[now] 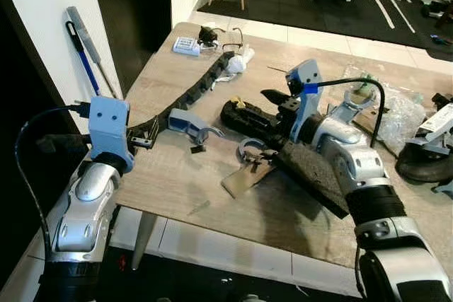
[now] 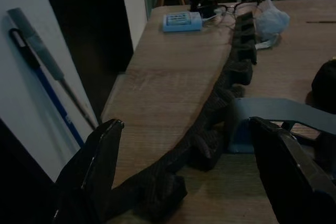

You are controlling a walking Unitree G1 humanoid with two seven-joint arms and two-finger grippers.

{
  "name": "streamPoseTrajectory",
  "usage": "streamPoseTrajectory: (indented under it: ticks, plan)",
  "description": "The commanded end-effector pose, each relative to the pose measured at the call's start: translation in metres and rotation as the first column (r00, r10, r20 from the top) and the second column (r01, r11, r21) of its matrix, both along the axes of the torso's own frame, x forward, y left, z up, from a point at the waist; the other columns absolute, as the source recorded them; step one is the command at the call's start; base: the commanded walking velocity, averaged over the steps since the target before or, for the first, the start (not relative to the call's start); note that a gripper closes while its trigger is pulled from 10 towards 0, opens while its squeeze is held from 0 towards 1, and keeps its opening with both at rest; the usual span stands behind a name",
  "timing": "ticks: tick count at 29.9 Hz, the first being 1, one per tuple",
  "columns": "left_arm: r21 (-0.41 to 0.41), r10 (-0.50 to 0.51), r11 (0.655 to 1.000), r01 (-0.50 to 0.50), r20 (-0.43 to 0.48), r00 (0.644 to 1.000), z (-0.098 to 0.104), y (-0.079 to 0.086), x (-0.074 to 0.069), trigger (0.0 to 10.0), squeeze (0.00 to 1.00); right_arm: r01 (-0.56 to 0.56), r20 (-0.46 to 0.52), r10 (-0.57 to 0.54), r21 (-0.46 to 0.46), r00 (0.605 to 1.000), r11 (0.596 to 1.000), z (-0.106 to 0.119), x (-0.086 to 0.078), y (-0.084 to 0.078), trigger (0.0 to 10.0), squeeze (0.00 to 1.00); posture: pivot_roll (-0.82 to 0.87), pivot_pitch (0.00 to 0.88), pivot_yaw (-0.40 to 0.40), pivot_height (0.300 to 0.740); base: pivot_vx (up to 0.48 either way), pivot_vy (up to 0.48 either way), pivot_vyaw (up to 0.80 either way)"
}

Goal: Picking trash to rubbish bin

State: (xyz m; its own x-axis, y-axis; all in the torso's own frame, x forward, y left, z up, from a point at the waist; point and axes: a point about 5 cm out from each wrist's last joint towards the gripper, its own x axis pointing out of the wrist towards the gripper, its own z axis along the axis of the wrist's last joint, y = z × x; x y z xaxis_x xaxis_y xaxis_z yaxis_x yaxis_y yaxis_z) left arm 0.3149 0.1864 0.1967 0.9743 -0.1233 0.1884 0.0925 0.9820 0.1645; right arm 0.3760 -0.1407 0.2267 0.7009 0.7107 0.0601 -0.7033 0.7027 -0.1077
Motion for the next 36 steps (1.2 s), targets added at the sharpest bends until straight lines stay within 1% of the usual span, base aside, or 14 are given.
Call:
streamPoseTrajectory:
  ticks: [1, 6, 7, 8, 9, 10, 11, 15, 21, 24, 27, 32, 35, 36]
  plan:
    - [0.027, -0.017, 0.999, 0.018, -0.028, 0.999, -0.003, -0.002, 0.002, 10.0, 0.00, -0.037, 0.004, 0.037, 0.035, 0.999, 0.999, -0.001, 0.002, 0.006, 10.0, 1.00, -0.01, 0.234, -0.064, 0.740, 0.000, 0.000, 0.00]
    - [0.025, -0.020, 0.999, 0.021, -0.027, 0.999, -0.002, -0.003, 0.002, 10.0, 0.00, -0.087, 0.011, 0.086, 0.077, 0.996, 0.993, -0.002, 0.007, 0.020, 10.0, 1.00, -0.01, 0.259, -0.071, 0.740, 0.000, 0.000, 0.00]
    - [0.014, -0.028, 1.000, 0.028, -0.020, 0.999, -0.001, -0.003, 0.002, 10.0, 0.00, -0.104, 0.014, 0.104, 0.089, 0.995, 0.991, -0.001, 0.008, 0.025, 10.0, 0.75, 0.00, 0.266, -0.073, 0.740, 0.000, 0.000, 0.00]
    - [0.014, -0.028, 1.000, 0.028, -0.020, 0.999, -0.001, -0.003, 0.002, 10.0, 0.00, -0.104, 0.014, 0.104, 0.089, 0.995, 0.991, -0.001, 0.008, 0.025, 10.0, 0.75, 0.00, 0.266, -0.073, 0.740, 0.000, 0.000, 0.00]
    - [0.001, -0.039, 0.999, 0.039, -0.013, 0.999, 0.001, -0.004, 0.000, 10.0, 0.00, -0.124, 0.012, 0.123, 0.105, 0.992, 0.987, 0.001, 0.009, 0.030, 10.0, 0.03, 0.00, 0.274, -0.078, 0.740, 0.000, 0.000, 0.00]
    - [0.001, -0.039, 0.999, 0.039, -0.013, 0.999, 0.001, -0.004, 0.000, 10.0, 0.00, -0.124, 0.012, 0.123, 0.105, 0.992, 0.987, 0.001, 0.009, 0.030, 10.0, 0.03, 0.00, 0.274, -0.078, 0.740, 0.000, 0.000, 0.00]
    - [-0.005, -0.050, 0.999, 0.050, -0.006, 0.999, 0.003, -0.003, -0.001, 10.0, 0.00, -0.143, 0.016, 0.142, 0.106, 0.990, 0.984, 0.002, 0.011, 0.037, 10.0, 0.00, 0.00, 0.283, -0.082, 0.740, 0.000, 0.000, 0.00]
    - [-0.010, -0.060, 0.998, 0.060, 0.003, 0.998, 0.008, 0.004, -0.008, 10.0, 0.00, -0.176, 0.012, 0.176, 0.057, 0.984, 0.983, 0.005, 0.015, 0.055, 10.0, 0.00, 0.02, 0.298, -0.099, 0.740, 0.000, 0.000, 0.00]
    - [-0.008, -0.082, 0.997, 0.082, 0.004, 0.997, 0.010, 0.007, -0.018, 10.0, 0.00, -0.170, -0.015, 0.170, 0.006, 0.985, 0.986, 0.005, 0.021, 0.065, 10.0, 0.00, 0.03, 0.313, -0.117, 0.740, 0.000, 0.000, 0.00]
    - [-0.010, -0.089, 0.996, 0.089, 0.006, 0.996, 0.011, 0.006, -0.020, 10.0, 0.00, -0.172, -0.026, 0.171, -0.018, 0.985, 0.985, 0.004, 0.022, 0.067, 10.0, 0.00, 0.03, 0.315, -0.123, 0.740, 0.000, 0.000, 0.00]
    - [-0.014, -0.102, 0.995, 0.102, 0.009, 0.995, 0.012, 0.005, -0.022, 10.0, 0.00, -0.168, -0.054, 0.163, -0.101, 0.985, 0.981, 0.001, 0.023, 0.070, 10.0, 0.00, 0.03, 0.324, -0.130, 0.740, 0.000, 0.000, 0.00]
    - [-0.019, -0.117, 0.993, 0.117, 0.005, 0.993, 0.013, 0.005, -0.025, 10.0, 0.00, -0.175, -0.065, 0.167, -0.139, 0.984, 0.975, 0.001, 0.024, 0.072, 10.0, 0.00, 0.03, 0.328, -0.133, 0.740, 0.000, 0.000, 0.00]
    - [-0.024, -0.202, 0.979, 0.202, -0.006, 0.979, 0.014, -0.003, -0.030, 10.0, 0.00, -0.171, -0.066, 0.161, -0.196, 0.985, 0.965, 0.000, 0.025, 0.073, 10.0, 0.00, 0.03, 0.328, -0.137, 0.740, 0.000, 0.000, 0.00]
    - [-0.024, -0.202, 0.979, 0.202, -0.006, 0.979, 0.014, -0.003, -0.030, 10.0, 0.00, -0.171, -0.066, 0.161, -0.196, 0.985, 0.965, 0.000, 0.025, 0.073, 10.0, 0.00, 0.03, 0.328, -0.137, 0.740, 0.000, 0.000, 0.00]
